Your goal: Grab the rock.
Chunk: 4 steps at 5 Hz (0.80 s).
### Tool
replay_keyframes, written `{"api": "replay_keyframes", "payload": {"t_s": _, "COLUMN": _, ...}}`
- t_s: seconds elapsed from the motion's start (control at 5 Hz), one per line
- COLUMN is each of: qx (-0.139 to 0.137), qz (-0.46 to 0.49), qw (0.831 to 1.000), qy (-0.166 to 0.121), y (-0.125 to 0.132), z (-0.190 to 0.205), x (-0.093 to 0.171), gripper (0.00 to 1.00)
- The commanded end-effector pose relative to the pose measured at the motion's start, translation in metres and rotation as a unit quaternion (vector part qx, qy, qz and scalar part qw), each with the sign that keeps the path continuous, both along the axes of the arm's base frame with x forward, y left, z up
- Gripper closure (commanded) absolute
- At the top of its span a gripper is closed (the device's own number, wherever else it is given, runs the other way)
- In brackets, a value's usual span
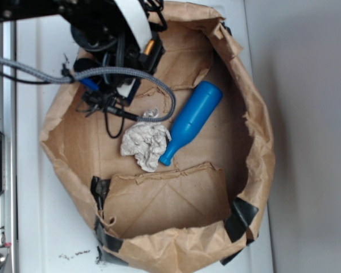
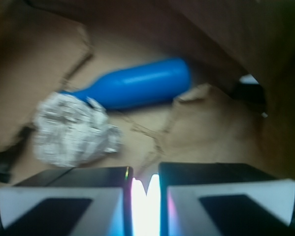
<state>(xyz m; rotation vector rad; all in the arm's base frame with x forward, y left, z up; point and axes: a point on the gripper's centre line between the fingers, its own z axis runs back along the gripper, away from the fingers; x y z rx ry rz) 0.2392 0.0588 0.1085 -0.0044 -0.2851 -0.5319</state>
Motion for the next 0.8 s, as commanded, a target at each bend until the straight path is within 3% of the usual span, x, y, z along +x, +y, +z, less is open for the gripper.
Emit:
{"api": "replay_keyframes", "payload": {"t_s": 0.0, "qx": 0.016, "qz": 0.006, "qw": 0.999, "qy": -0.028, "y": 0.013, "z": 0.017, "x": 0.006, "gripper": 0.49}}
{"api": "replay_keyframes", "payload": {"t_s": 0.2, "qx": 0.032, "qz": 0.013, "qw": 0.999, "qy": -0.003, "y": 0.018, "z": -0.003, "x": 0.009, "gripper": 0.00}}
{"api": "replay_keyframes", "payload": {"t_s": 0.6, "qx": 0.078, "qz": 0.023, "qw": 0.996, "qy": 0.035, "y": 0.023, "z": -0.043, "x": 0.014, "gripper": 0.00}}
